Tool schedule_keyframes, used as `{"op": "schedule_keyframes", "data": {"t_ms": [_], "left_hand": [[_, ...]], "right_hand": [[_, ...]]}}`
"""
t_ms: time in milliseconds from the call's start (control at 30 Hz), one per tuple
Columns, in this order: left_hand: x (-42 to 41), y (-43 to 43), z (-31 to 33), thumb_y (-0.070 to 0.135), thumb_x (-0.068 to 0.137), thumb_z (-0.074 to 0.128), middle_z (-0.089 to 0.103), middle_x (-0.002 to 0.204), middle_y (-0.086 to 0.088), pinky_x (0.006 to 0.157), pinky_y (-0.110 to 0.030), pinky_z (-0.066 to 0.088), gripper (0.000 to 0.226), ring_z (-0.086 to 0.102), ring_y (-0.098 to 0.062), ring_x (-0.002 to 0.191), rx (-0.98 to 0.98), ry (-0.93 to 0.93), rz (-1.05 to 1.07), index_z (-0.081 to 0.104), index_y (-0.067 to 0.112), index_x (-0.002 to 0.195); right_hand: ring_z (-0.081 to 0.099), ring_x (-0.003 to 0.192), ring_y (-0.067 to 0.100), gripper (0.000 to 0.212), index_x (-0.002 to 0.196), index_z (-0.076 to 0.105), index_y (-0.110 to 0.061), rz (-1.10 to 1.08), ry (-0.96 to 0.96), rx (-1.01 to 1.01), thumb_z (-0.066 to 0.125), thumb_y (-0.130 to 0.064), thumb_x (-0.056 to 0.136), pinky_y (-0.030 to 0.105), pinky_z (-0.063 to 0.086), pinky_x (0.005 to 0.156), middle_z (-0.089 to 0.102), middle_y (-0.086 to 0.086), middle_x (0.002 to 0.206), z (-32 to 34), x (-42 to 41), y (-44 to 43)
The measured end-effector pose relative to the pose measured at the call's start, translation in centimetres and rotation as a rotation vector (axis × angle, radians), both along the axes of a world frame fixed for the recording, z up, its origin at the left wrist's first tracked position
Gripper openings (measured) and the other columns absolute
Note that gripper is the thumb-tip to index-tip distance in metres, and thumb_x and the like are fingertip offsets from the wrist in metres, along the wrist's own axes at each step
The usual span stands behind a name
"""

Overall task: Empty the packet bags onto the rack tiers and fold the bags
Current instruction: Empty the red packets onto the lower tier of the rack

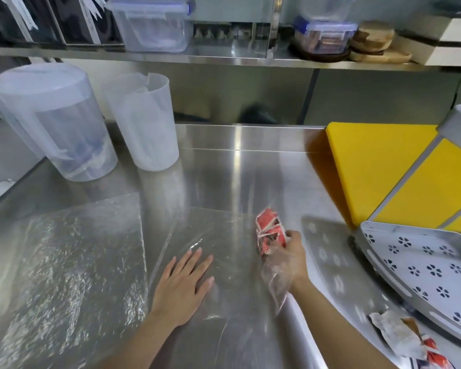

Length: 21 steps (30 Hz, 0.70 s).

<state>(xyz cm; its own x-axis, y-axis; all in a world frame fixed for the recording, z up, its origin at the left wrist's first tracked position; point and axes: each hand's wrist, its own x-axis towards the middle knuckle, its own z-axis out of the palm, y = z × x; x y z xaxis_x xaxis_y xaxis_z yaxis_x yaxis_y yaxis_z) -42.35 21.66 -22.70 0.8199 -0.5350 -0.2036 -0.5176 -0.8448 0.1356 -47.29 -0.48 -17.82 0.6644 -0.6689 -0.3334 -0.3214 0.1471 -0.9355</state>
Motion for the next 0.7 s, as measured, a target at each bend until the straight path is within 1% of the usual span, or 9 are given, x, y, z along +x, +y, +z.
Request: {"op": "schedule_keyframes", "data": {"t_ms": [33, 133, 233, 333, 400, 467, 567, 633, 700], "left_hand": [[0.2, 0.4, -0.1, 0.058, 0.094, 0.01, 0.049, 0.14, 0.007, 0.11, -0.028, 0.001, 0.056, 0.044, -0.014, 0.131, -0.008, -0.01, 0.008, 0.041, 0.037, 0.135], [0.8, 1.1, -0.1, 0.069, 0.084, -0.004, 0.027, 0.151, 0.011, 0.112, -0.025, -0.007, 0.072, 0.02, -0.009, 0.14, -0.075, -0.044, -0.011, 0.03, 0.041, 0.14], [1.0, 0.6, 0.4, 0.072, 0.079, 0.001, 0.005, 0.156, 0.014, 0.116, -0.031, -0.004, 0.074, 0.001, -0.007, 0.145, -0.112, -0.056, -0.016, 0.018, 0.041, 0.144], [0.3, -0.6, 1.3, 0.055, 0.084, 0.017, 0.021, 0.156, 0.001, 0.116, -0.035, 0.009, 0.066, 0.015, -0.016, 0.145, -0.108, -0.042, 0.014, 0.033, 0.028, 0.142], [-0.6, -1.5, 1.8, 0.058, 0.077, 0.018, 0.037, 0.149, -0.005, 0.113, -0.036, 0.019, 0.075, 0.031, -0.021, 0.139, -0.221, -0.065, -0.022, 0.046, 0.02, 0.134], [-2.0, -2.6, 2.4, 0.073, 0.076, 0.022, 0.039, 0.148, -0.002, 0.112, -0.034, 0.016, 0.082, 0.031, -0.019, 0.139, -0.32, -0.017, -0.151, 0.046, 0.021, 0.135], [-4.4, -4.2, 3.3, 0.086, 0.064, 0.023, 0.008, 0.157, 0.008, 0.112, -0.031, -0.005, 0.098, 0.001, -0.013, 0.145, -0.198, 0.11, -0.372, 0.017, 0.033, 0.146], [-5.3, -4.7, 3.1, 0.086, 0.061, 0.038, -0.016, 0.151, 0.013, 0.112, -0.035, -0.016, 0.105, -0.019, -0.011, 0.141, -0.054, 0.173, -0.472, -0.005, 0.04, 0.145], [-5.4, -4.3, 2.2, 0.084, 0.064, 0.037, -0.024, 0.147, 0.011, 0.111, -0.037, -0.021, 0.101, -0.026, -0.013, 0.138, 0.008, 0.159, -0.5, -0.014, 0.043, 0.14]], "right_hand": [[0.051, 0.058, 0.025, 0.019, 0.085, 0.045, -0.01, -0.083, 0.001, 0.128, 0.051, 0.008, 0.08, 0.033, 0.044, 0.054, 0.055, 0.013, 0.07, -0.3, -0.4, -0.9], [0.052, 0.044, 0.023, 0.017, 0.068, 0.054, -0.005, -0.033, 0.159, 0.144, 0.055, 0.012, 0.07, 0.027, 0.041, 0.048, 0.054, 0.016, 0.059, -1.0, -2.1, -3.1], [0.057, 0.059, 0.027, 0.014, 0.07, 0.056, -0.003, 0.009, 0.273, -0.017, 0.056, 0.01, 0.074, 0.031, 0.047, 0.057, 0.058, 0.012, 0.061, -0.8, -2.9, -5.3], [0.055, 0.084, 0.024, 0.02, 0.096, 0.059, -0.008, 0.091, 0.326, -0.403, 0.061, -0.001, 0.078, 0.028, 0.044, 0.076, 0.059, 0.006, 0.087, -0.4, -3.4, -6.9], [0.056, 0.095, 0.022, 0.035, 0.112, 0.06, -0.011, 0.225, 0.202, -0.546, 0.063, -0.003, 0.078, 0.032, 0.046, 0.087, 0.059, 0.005, 0.1, -0.2, -4.0, -7.0], [0.052, 0.115, 0.02, 0.045, 0.117, 0.061, -0.023, 0.503, 0.036, -0.595, 0.069, -0.008, 0.075, 0.037, 0.04, 0.101, 0.056, -0.001, 0.115, 0.1, -4.5, -6.7], [0.015, 0.142, 0.01, 0.07, 0.133, 0.039, -0.044, 0.991, 0.163, -0.633, 0.069, -0.048, 0.069, 0.045, 0.011, 0.117, 0.028, -0.012, 0.148, 0.3, -5.6, -5.4], [-0.015, 0.142, 0.009, 0.097, 0.143, 0.012, -0.044, 1.223, 0.389, -0.741, 0.07, -0.056, 0.066, 0.044, -0.007, 0.117, -0.006, -0.014, 0.156, -0.3, -6.5, -5.0], [-0.031, 0.137, 0.011, 0.118, 0.144, -0.007, -0.042, 1.325, 0.507, -0.803, 0.075, -0.056, 0.06, 0.043, -0.016, 0.114, -0.025, -0.013, 0.152, -0.5, -7.3, -4.8]]}}
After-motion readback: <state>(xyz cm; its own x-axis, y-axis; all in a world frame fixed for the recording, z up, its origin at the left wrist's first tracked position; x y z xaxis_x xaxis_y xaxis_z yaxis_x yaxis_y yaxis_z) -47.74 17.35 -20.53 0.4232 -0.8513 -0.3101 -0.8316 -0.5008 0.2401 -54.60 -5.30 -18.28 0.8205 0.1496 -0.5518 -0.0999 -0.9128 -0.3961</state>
